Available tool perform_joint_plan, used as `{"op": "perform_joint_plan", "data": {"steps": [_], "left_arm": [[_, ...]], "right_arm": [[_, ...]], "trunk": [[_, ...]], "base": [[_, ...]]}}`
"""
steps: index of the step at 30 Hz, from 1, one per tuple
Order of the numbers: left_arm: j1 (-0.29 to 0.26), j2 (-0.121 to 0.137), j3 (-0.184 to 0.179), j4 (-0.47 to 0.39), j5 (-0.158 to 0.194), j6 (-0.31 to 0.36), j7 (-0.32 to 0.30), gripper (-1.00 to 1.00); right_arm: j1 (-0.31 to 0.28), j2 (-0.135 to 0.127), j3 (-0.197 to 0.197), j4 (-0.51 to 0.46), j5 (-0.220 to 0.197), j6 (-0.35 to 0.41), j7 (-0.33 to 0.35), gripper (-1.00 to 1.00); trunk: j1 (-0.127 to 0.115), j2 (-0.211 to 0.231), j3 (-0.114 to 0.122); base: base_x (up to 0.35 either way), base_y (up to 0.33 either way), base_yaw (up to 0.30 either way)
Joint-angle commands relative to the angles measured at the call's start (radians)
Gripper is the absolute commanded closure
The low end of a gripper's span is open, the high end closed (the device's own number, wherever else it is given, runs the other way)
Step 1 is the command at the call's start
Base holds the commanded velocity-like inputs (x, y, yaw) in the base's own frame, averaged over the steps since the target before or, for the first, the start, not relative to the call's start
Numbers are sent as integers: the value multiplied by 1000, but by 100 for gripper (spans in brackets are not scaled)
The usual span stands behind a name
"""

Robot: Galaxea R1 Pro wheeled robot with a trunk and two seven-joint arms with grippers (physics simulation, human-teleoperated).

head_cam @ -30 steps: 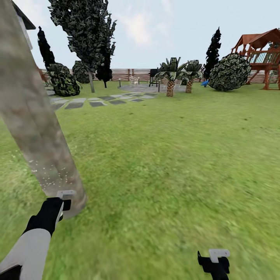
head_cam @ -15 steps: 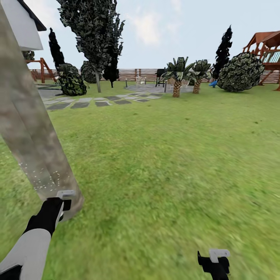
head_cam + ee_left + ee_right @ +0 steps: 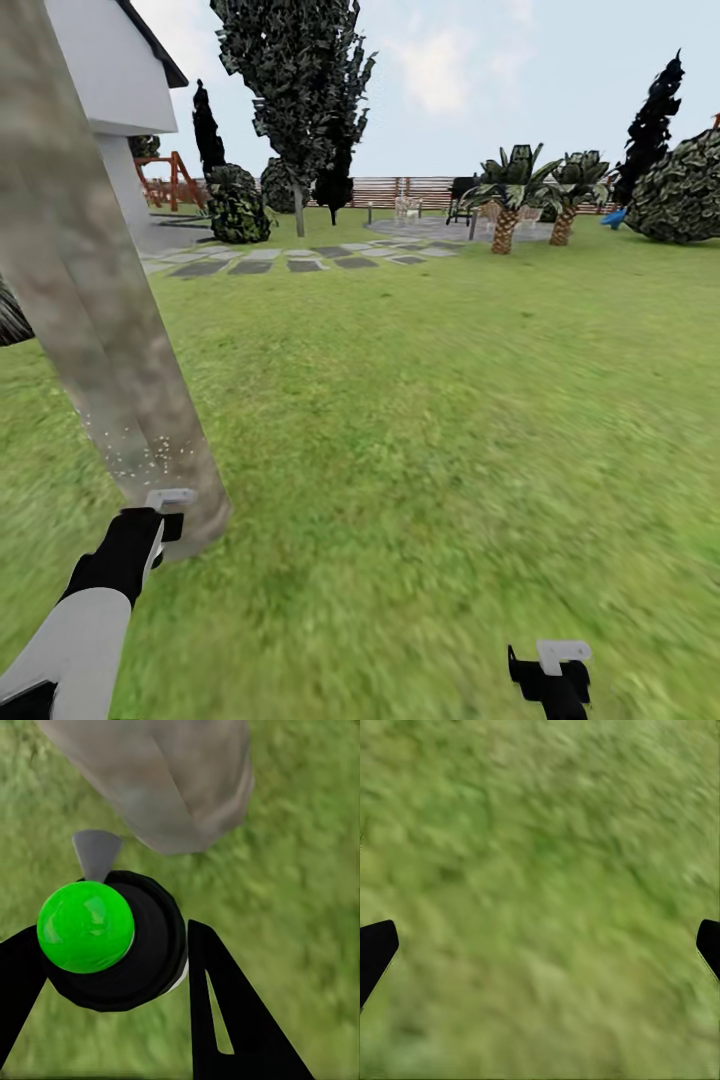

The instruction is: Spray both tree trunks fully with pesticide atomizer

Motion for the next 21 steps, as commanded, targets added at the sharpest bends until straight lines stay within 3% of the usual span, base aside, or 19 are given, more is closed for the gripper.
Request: {"op": "perform_joint_plan", "data": {"steps": [1,8,12,16,21], "left_arm": [[-1,-1,2,-1,-4,4,-3,100],[-2,-4,-2,-11,-4,4,-5,100],[-14,-36,-6,-42,-5,10,-8,100],[-20,-41,-4,-166,-4,56,-15,100],[-21,-37,-8,-198,-5,120,-18,100]], "right_arm": [[0,0,-5,1,10,-2,-4,-100],[0,0,-5,1,11,-2,-5,-100],[0,0,-5,1,11,-2,-5,-100],[0,0,-5,1,11,-2,-5,-100],[0,0,-5,0,9,-2,-5,-100]], "trunk": [[0,0,-1],[0,0,-1],[0,0,-1],[0,0,-1],[0,0,-1]], "base": [[172,-231,277],[95,-255,277],[95,-251,277],[254,-176,277],[277,-167,185]]}}
